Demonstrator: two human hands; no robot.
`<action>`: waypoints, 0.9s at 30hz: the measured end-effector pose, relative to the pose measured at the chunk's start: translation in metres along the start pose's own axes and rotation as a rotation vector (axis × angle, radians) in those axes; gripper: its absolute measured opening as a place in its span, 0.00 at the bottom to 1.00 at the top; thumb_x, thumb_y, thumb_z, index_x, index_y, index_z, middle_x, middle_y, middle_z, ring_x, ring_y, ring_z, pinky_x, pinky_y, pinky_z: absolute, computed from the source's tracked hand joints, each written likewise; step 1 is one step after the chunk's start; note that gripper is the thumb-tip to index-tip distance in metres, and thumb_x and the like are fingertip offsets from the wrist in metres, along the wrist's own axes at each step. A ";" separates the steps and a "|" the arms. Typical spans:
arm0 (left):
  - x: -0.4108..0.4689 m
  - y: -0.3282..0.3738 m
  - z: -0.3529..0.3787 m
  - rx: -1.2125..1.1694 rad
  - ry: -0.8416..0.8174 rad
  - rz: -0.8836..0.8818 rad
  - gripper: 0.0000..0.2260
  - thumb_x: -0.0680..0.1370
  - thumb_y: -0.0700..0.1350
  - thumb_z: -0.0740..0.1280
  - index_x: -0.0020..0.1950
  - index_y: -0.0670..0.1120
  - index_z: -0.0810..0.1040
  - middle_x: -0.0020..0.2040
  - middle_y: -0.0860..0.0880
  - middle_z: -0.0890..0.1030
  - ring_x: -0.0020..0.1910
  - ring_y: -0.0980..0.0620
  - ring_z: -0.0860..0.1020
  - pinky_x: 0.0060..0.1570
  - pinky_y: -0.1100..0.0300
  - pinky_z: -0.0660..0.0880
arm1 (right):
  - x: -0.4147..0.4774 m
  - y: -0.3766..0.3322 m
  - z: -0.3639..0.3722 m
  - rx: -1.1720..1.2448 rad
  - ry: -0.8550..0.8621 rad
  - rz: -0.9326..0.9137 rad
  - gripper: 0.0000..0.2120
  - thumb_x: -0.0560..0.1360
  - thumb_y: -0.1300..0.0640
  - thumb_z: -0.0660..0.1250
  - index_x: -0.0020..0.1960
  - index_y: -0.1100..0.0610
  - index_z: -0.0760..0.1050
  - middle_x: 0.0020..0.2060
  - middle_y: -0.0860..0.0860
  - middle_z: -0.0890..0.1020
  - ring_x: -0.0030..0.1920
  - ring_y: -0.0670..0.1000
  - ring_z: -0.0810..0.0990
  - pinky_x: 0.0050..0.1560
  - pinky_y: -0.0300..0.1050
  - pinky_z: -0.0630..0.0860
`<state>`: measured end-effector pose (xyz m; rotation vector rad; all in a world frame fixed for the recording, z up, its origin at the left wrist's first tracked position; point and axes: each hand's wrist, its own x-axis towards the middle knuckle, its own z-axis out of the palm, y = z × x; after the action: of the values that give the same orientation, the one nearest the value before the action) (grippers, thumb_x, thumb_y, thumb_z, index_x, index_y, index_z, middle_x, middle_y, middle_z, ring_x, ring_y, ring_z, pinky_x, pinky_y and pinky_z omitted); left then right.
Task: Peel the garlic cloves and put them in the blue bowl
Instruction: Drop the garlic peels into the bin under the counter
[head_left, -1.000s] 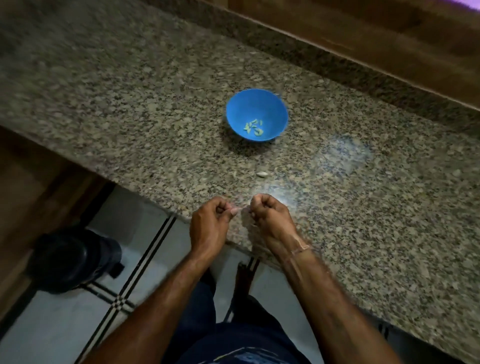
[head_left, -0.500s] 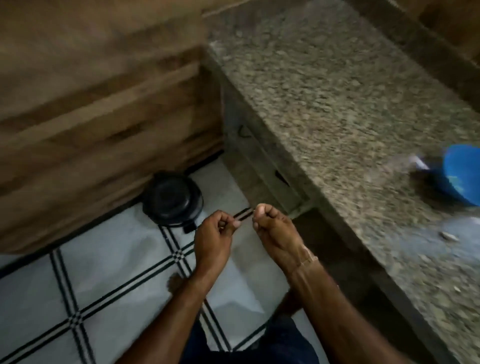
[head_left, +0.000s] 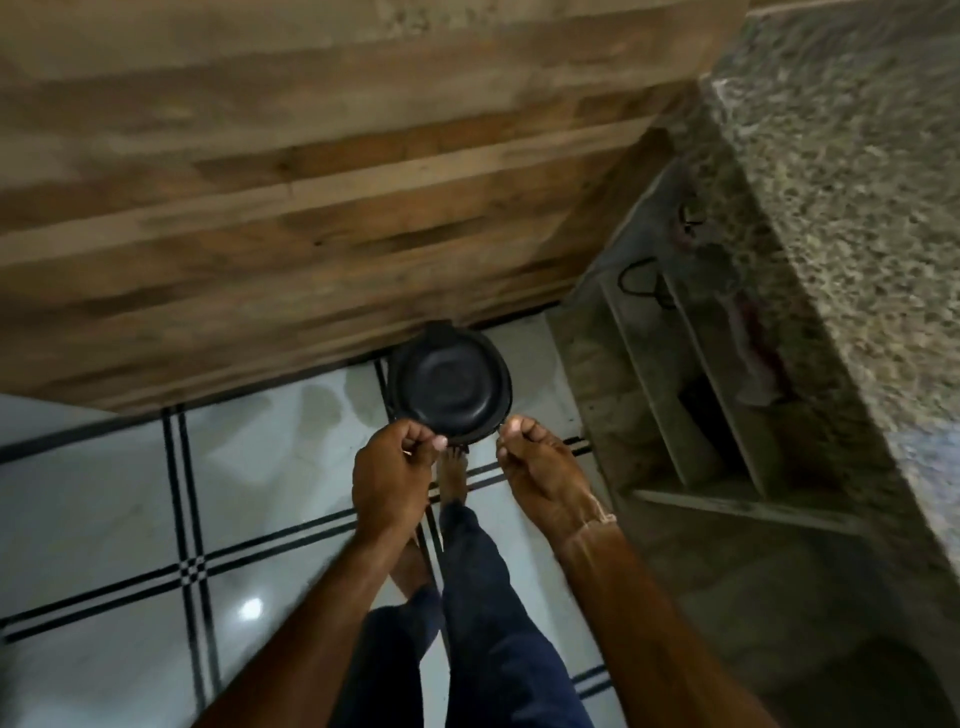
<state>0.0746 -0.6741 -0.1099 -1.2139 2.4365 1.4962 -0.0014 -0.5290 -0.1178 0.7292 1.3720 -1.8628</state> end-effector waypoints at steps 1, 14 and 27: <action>0.015 -0.005 0.002 -0.001 0.002 -0.019 0.06 0.79 0.47 0.74 0.43 0.49 0.80 0.39 0.58 0.81 0.40 0.61 0.78 0.38 0.66 0.69 | 0.019 0.003 0.007 -0.010 0.002 0.013 0.11 0.83 0.67 0.63 0.43 0.58 0.77 0.34 0.51 0.79 0.35 0.46 0.77 0.40 0.37 0.80; 0.170 -0.140 0.114 -0.127 -0.211 -0.615 0.10 0.71 0.52 0.80 0.36 0.49 0.83 0.44 0.39 0.87 0.46 0.40 0.85 0.52 0.43 0.82 | 0.239 0.102 -0.001 0.072 0.202 0.273 0.11 0.83 0.70 0.61 0.45 0.62 0.78 0.34 0.52 0.82 0.33 0.44 0.80 0.33 0.34 0.79; 0.276 -0.192 0.219 -0.585 -0.091 -0.804 0.15 0.82 0.36 0.65 0.69 0.43 0.75 0.51 0.45 0.80 0.43 0.50 0.78 0.36 0.58 0.75 | 0.381 0.132 -0.007 0.042 0.356 0.309 0.13 0.86 0.68 0.53 0.53 0.66 0.76 0.43 0.58 0.80 0.41 0.54 0.80 0.47 0.51 0.82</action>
<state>-0.0723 -0.7145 -0.4816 -1.8329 1.1718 1.9019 -0.1223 -0.6260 -0.4908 1.2660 1.3429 -1.5709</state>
